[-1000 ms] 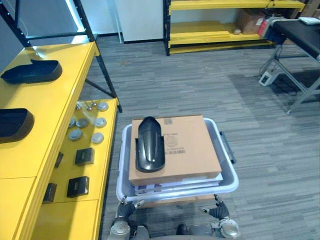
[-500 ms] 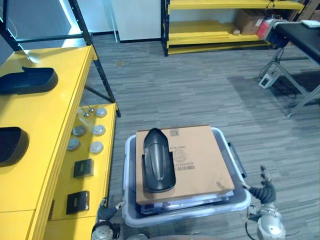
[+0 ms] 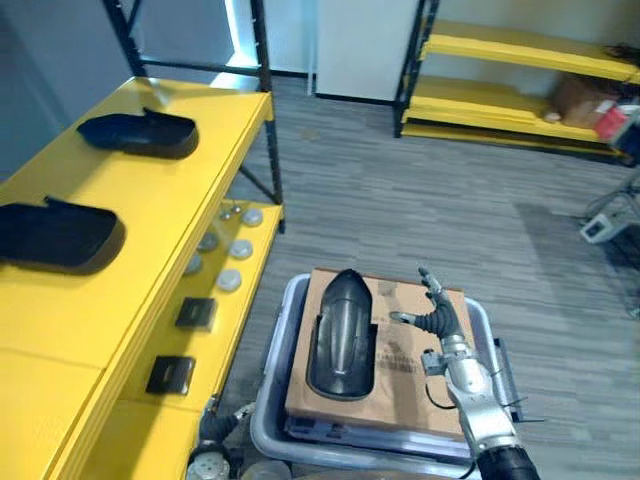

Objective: Walk over and take plastic housings, then place them on the shelf

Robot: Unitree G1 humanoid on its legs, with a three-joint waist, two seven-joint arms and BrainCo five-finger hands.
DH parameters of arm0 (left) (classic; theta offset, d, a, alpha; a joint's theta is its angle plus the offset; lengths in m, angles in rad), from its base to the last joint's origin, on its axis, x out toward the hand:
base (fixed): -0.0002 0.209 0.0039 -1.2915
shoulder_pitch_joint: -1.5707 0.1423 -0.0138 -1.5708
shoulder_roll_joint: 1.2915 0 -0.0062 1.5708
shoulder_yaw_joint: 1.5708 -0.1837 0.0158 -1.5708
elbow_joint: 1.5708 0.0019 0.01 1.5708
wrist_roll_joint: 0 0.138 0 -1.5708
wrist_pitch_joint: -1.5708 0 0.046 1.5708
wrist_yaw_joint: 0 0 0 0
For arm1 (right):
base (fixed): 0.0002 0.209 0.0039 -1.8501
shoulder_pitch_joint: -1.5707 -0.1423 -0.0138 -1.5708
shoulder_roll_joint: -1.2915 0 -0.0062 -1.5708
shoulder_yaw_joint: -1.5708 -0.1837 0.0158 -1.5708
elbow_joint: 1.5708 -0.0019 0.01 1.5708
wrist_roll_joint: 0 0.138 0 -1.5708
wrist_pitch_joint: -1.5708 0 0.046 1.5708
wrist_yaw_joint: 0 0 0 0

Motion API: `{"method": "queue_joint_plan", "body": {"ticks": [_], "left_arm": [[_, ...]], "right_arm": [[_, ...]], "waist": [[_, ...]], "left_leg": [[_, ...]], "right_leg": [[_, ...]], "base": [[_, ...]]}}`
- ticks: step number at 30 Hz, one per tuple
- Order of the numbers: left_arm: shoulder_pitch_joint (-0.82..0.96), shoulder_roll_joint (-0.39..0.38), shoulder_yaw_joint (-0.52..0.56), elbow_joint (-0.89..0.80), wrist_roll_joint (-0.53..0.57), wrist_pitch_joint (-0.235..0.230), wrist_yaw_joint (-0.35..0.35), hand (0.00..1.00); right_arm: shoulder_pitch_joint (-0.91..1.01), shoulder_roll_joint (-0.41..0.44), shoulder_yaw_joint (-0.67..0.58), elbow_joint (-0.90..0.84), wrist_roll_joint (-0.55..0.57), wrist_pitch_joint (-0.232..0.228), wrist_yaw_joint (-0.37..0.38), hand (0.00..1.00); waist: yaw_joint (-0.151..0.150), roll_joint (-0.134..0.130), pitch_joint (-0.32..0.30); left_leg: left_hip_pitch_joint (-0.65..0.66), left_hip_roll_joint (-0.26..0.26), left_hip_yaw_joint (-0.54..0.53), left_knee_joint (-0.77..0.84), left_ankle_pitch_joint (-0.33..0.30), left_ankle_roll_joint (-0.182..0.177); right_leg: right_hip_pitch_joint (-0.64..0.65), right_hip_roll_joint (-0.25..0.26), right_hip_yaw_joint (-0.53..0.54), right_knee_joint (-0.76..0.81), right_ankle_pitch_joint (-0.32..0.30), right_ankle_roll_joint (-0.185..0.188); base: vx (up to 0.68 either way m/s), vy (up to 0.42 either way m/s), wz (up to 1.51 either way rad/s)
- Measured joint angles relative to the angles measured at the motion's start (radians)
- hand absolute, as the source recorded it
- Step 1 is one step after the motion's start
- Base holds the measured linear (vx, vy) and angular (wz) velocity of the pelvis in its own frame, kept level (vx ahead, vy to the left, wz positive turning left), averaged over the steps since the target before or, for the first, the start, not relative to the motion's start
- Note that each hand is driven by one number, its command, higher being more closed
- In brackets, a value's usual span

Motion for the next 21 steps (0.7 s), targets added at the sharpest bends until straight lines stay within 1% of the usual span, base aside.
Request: {"method": "queue_joint_plan", "body": {"ticks": [2, 5, 8, 11, 12, 14, 15, 17, 18, 19, 20, 21], "left_arm": [[0.000, -0.001, -0.010, 0.000, -0.001, 0.001, 0.000, 0.00], [-0.014, -0.001, -0.011, -0.001, 0.000, 0.003, 0.001, 0.00], [-0.015, 0.001, -0.010, -0.001, 0.000, 0.007, 0.003, 0.00], [-0.020, 0.003, -0.010, -0.003, 0.000, 0.009, 0.004, 0.00], [-0.021, 0.004, -0.010, -0.005, 0.000, 0.009, 0.008, 0.00], [-0.032, 0.009, -0.011, -0.005, 0.000, 0.009, 0.012, 0.00], [-0.042, 0.009, -0.015, -0.005, 0.000, 0.009, 0.019, 0.00], [-0.050, 0.014, -0.020, -0.004, 0.000, 0.010, 0.020, 0.00], [-0.059, 0.018, -0.027, -0.004, 0.000, 0.011, 0.020, 0.00], [-0.068, 0.018, -0.028, -0.004, -0.001, 0.011, 0.024, 0.00], [-0.071, 0.019, -0.028, -0.004, -0.001, 0.011, 0.027, 0.00], [-0.082, 0.022, -0.028, -0.004, -0.001, 0.015, 0.033, 0.00]], "right_arm": [[-0.026, 0.030, -0.009, 0.038, -0.029, 0.024, -0.030, 0.00], [-0.056, 0.061, -0.011, 0.084, -0.046, 0.032, -0.063, 0.00], [-0.088, 0.076, -0.013, 0.140, -0.062, 0.047, -0.069, 0.00], [-0.144, 0.099, -0.041, 0.248, -0.063, 0.054, -0.087, 0.00], [-0.171, 0.101, -0.050, 0.294, -0.063, 0.065, -0.089, 0.00], [-0.214, 0.109, -0.091, 0.369, -0.063, 0.068, -0.105, 0.00], [-0.248, 0.115, -0.131, 0.414, -0.062, 0.069, -0.124, 0.00], [-0.313, 0.117, -0.193, 0.482, -0.062, 0.076, -0.146, 0.00], [-0.349, 0.116, -0.219, 0.516, -0.060, 0.090, -0.158, 0.00], [-0.371, 0.114, -0.236, 0.529, -0.058, 0.103, -0.181, 0.00], [-0.375, 0.112, -0.235, 0.527, -0.057, 0.105, -0.194, 0.00], [-0.378, 0.113, -0.235, 0.527, -0.055, 0.110, -0.214, 0.00]], "waist": [[0.003, -0.008, 0.004], [0.028, -0.016, 0.010], [0.028, -0.013, 0.014], [0.030, -0.010, 0.027], [0.032, -0.012, 0.030], [0.050, -0.015, 0.041], [0.056, -0.018, 0.053], [0.057, -0.021, 0.065], [0.058, -0.021, 0.074], [0.065, -0.023, 0.089], [0.073, -0.026, 0.091], [0.077, -0.034, 0.097]], "left_leg": [[-0.002, -0.005, -0.013, -0.018, 0.018, 0.000], [-0.013, -0.021, -0.035, -0.034, 0.039, 0.007], [-0.028, -0.039, -0.060, -0.041, 0.049, 0.017], [-0.044, -0.053, -0.087, -0.042, 0.058, 0.019], [-0.048, -0.055, -0.091, -0.042, 0.060, 0.019], [-0.056, -0.057, -0.092, -0.042, 0.061, 0.017], [-0.058, -0.059, -0.095, -0.042, 0.063, 0.017], [-0.070, -0.065, -0.110, -0.042, 0.068, 0.022], [-0.079, -0.068, -0.120, -0.041, 0.075, 0.030], [-0.082, -0.071, -0.122, -0.037, 0.077, 0.032], [-0.086, -0.071, -0.122, -0.036, 0.079, 0.034], [-0.089, -0.074, -0.123, -0.036, 0.083, 0.036]], "right_leg": [[-0.004, -0.003, -0.010, 0.001, 0.000, 0.000], [-0.014, -0.016, -0.020, -0.003, -0.001, 0.000], [-0.013, -0.029, -0.061, -0.014, -0.001, 0.002], [-0.015, -0.038, -0.088, -0.016, 0.000, 0.009], [-0.015, -0.039, -0.094, -0.021, 0.002, 0.013], [-0.016, -0.039, -0.100, -0.031, 0.005, 0.017], [-0.014, -0.039, -0.110, -0.034, 0.009, 0.016], [-0.016, -0.041, -0.121, -0.037, 0.010, 0.018], [-0.015, -0.041, -0.130, -0.043, 0.013, 0.020], [-0.013, -0.041, -0.138, -0.048, 0.018, 0.021], [-0.013, -0.041, -0.139, -0.049, 0.019, 0.021], [-0.014, -0.042, -0.141, -0.051, 0.020, 0.022]], "base": [[-0.10, -0.005, 0.22], [-0.09, 0.017, 0.12], [-0.10, 0.032, 0.33], [-0.10, 0.030, 0.33], [-0.06, 0.013, 0.16], [-0.04, 0.005, 0.09], [-0.01, -0.004, 0.15], [0.01, -0.008, 0.26], [0.04, -0.018, 0.24], [0.06, -0.020, 0.17], [0.08, -0.018, 0.06], [0.07, -0.016, 0.04]]}}
